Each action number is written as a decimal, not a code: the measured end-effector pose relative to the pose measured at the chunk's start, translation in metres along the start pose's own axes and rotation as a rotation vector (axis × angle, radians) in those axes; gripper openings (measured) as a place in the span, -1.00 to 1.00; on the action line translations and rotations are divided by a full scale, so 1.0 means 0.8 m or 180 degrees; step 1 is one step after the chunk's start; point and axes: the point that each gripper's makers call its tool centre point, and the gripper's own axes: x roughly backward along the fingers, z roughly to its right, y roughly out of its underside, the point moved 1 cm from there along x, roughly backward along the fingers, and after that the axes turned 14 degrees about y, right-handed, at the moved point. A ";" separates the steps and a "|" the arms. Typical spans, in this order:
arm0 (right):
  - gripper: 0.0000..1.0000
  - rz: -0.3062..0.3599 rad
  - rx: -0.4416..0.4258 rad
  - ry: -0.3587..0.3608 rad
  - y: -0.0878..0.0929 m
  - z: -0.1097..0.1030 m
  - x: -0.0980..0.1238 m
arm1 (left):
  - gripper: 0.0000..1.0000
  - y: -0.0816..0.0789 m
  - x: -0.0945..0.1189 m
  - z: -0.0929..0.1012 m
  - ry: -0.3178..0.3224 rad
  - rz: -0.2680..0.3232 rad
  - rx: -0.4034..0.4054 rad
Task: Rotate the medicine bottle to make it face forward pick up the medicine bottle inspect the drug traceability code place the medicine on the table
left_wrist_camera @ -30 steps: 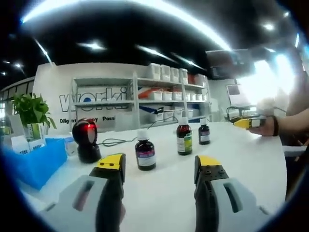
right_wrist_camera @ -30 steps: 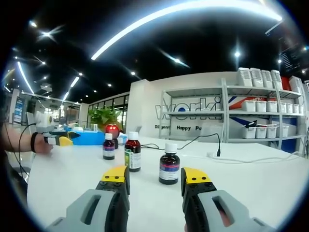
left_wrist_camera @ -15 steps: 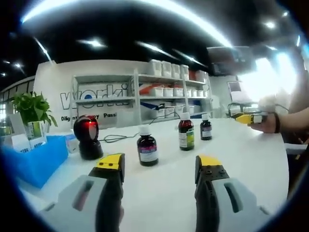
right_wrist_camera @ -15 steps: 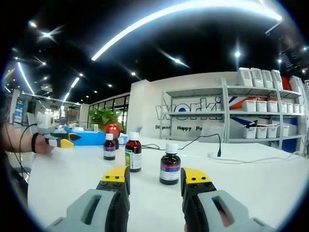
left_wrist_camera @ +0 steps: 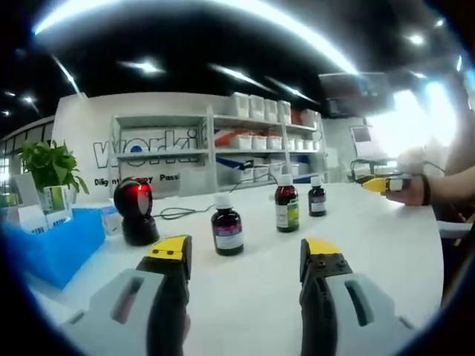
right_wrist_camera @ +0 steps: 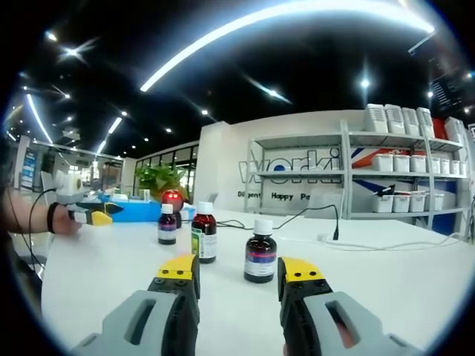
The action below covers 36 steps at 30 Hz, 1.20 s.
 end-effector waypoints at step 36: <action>-0.27 -0.0006 0.0010 -0.0003 0.001 0.000 -0.001 | 0.02 0.001 0.000 0.001 0.0001 -0.0025 -0.0016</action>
